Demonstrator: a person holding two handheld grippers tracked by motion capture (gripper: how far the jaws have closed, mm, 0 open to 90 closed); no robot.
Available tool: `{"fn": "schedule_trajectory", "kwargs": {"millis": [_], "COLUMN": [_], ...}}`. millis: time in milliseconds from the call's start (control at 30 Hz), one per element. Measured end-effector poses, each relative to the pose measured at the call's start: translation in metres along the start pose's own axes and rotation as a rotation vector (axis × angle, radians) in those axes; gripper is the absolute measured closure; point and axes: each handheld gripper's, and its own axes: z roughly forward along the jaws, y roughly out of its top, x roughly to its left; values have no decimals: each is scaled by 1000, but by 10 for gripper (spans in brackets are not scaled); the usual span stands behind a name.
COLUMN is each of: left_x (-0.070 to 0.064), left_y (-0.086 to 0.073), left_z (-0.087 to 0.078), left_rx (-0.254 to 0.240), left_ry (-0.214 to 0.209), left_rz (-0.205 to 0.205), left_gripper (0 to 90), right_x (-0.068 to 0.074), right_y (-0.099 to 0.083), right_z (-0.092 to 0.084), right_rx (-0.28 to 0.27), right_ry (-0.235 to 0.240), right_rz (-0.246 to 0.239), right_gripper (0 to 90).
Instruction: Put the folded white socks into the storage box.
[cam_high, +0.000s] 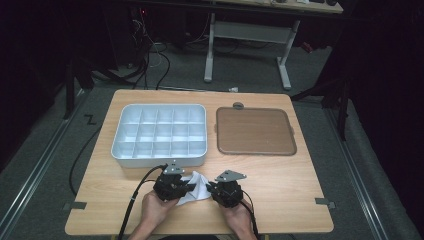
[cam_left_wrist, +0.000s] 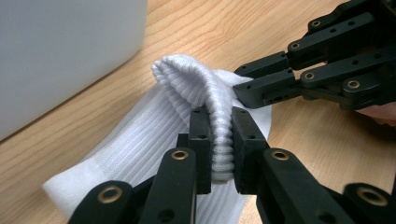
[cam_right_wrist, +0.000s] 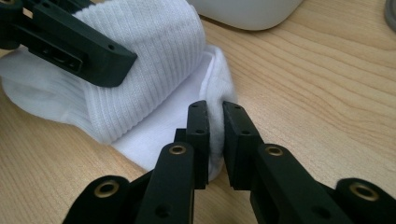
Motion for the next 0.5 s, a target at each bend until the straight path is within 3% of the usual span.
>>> {"fn": "schedule_trajectory", "kwargs": {"millis": [500], "left_x": [3], "left_y": [-8], "left_z": [9], "left_rx": [19], "left_ry": [19], "left_rz": [33], "left_gripper": [805], "right_x": [0], "right_y": [1], "right_z": [3], "right_rx": [6], "right_ry": [0], "right_rz": [5], "right_gripper": [797]}}
